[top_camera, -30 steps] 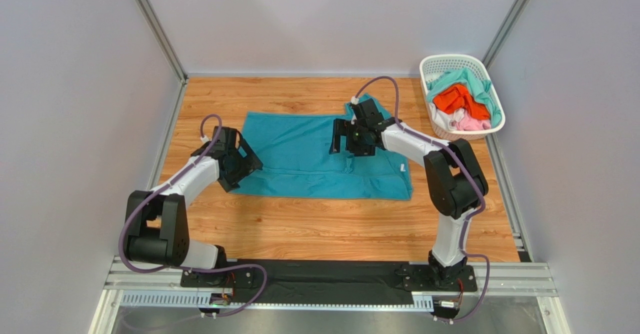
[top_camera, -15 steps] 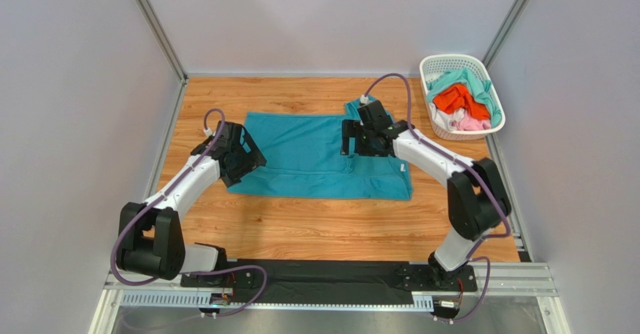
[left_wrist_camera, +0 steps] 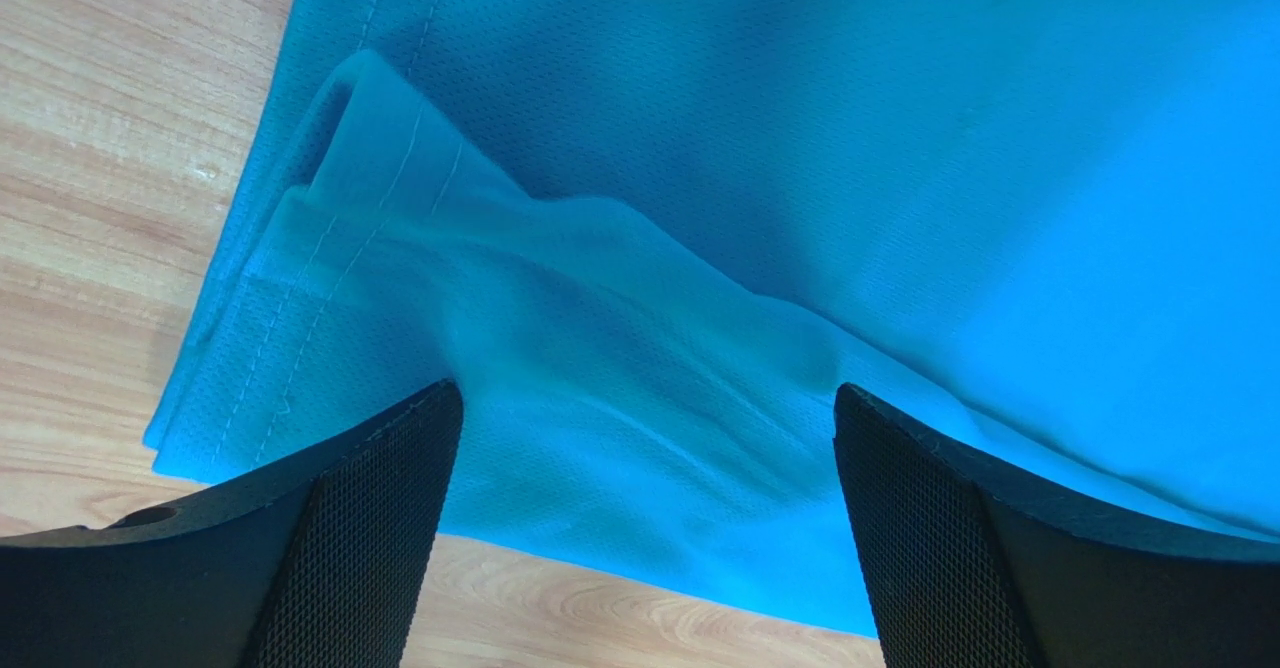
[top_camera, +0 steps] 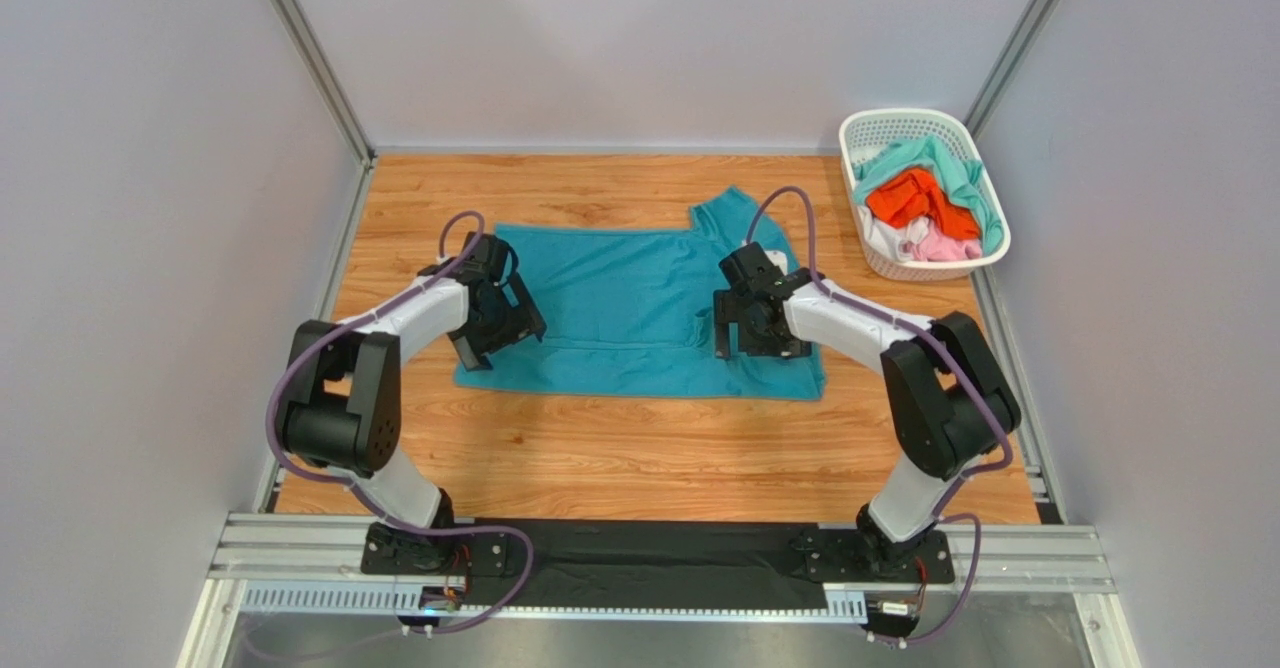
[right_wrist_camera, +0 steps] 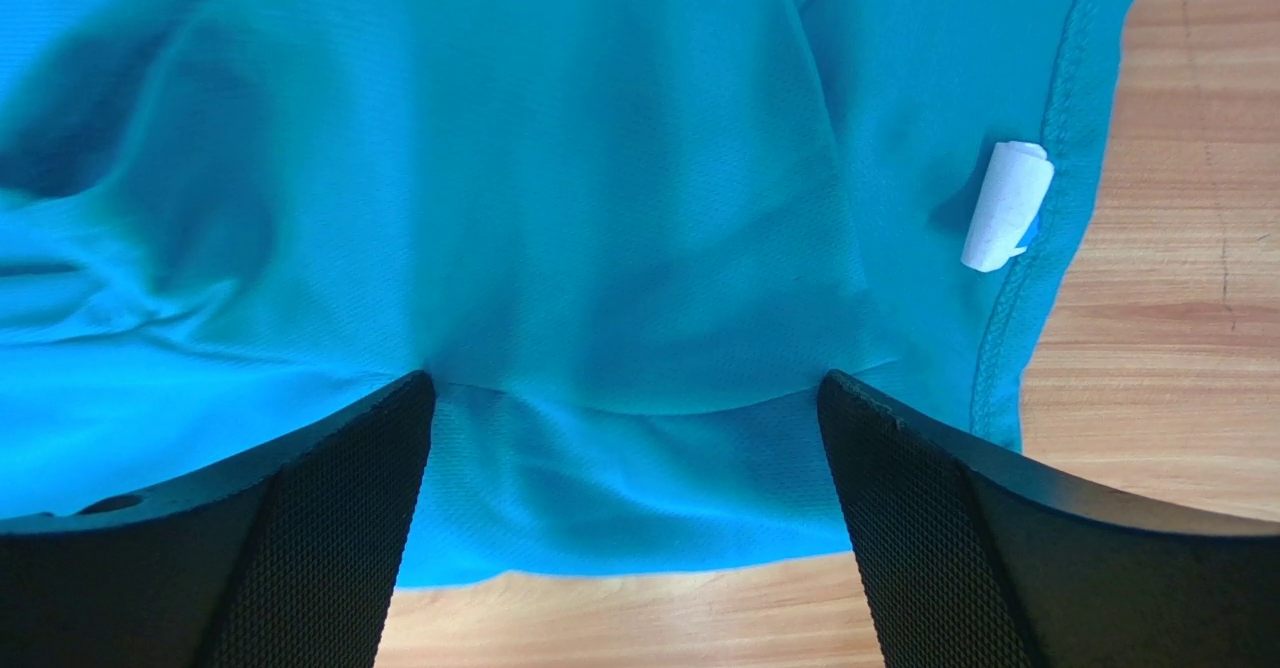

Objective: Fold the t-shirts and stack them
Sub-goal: Fold the tshirt

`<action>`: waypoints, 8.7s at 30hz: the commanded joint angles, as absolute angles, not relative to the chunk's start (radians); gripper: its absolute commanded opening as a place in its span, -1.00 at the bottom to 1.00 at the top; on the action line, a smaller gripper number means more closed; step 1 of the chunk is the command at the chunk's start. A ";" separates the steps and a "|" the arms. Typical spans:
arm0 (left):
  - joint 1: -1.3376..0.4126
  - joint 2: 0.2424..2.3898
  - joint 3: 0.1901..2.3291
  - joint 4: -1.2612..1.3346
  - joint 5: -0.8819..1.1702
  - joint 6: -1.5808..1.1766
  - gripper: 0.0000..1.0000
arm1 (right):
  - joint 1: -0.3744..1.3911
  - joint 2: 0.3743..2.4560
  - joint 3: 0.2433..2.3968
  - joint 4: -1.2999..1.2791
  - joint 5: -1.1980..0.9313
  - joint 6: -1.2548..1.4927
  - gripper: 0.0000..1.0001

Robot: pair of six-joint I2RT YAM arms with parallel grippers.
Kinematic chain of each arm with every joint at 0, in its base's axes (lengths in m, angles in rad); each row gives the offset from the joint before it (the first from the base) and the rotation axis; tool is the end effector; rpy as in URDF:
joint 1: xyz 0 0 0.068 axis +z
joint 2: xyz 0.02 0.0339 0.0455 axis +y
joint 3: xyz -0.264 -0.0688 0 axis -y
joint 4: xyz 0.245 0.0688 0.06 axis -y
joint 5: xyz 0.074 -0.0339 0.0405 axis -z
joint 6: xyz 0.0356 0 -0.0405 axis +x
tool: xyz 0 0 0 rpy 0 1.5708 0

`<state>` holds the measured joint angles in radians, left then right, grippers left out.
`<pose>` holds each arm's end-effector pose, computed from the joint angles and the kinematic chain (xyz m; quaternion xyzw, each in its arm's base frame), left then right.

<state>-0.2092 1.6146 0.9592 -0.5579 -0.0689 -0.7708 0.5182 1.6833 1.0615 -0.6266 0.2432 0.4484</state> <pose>0.2946 -0.0600 0.1729 -0.2784 0.9433 -0.0537 0.1727 0.2806 0.1501 0.1789 -0.0147 0.9798 -0.0320 0.1967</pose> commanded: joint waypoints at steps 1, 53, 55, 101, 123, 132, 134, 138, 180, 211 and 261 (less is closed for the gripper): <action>-0.210 1.629 0.974 -0.549 -0.071 -0.752 0.99 | 0.512 1.716 1.072 -0.612 0.310 0.471 1.00; -0.210 0.879 0.572 -0.746 -0.112 -0.882 0.99 | 0.882 1.641 1.018 -0.611 0.402 0.629 1.00; -0.210 0.882 0.565 -0.739 -0.118 -0.877 0.99 | 0.885 1.670 1.038 -0.617 0.408 0.627 1.00; -0.018 2.042 1.604 -0.816 -0.167 -0.652 0.01 | 0.515 1.126 0.842 -0.690 0.396 0.413 1.00; -0.006 2.088 1.592 -0.822 -0.115 -0.614 -1.00 | 0.505 1.190 0.836 -0.663 0.374 0.403 1.00; -0.006 2.036 1.543 -0.761 -0.075 -0.578 -1.00 | 0.483 1.359 1.089 -0.626 0.282 0.402 1.00; -0.006 2.037 1.545 -0.756 -0.061 -0.571 -1.00 | 0.465 1.428 1.197 -0.614 0.259 0.408 1.00; -0.006 2.042 1.548 -0.756 -0.045 -0.571 -1.00 | 0.436 1.673 1.404 -0.601 0.233 0.403 1.00; 0.021 2.033 1.539 -0.759 -0.008 -0.574 -1.00 | 0.370 2.272 1.919 -0.687 0.275 0.357 -1.00; 0.021 1.441 1.022 -0.611 0.044 -0.604 -1.00 | 0.495 1.353 1.056 -0.623 0.204 0.376 -1.00; 0.020 1.022 0.603 -0.632 -0.046 -0.747 -0.70 | 0.623 0.924 0.569 -0.776 -0.043 0.658 -0.70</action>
<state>0.0154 1.0496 0.6029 -0.6476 -0.0460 -0.7315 0.6086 0.9455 0.5861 -0.7746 -0.0383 0.5785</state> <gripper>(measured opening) 0.140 0.134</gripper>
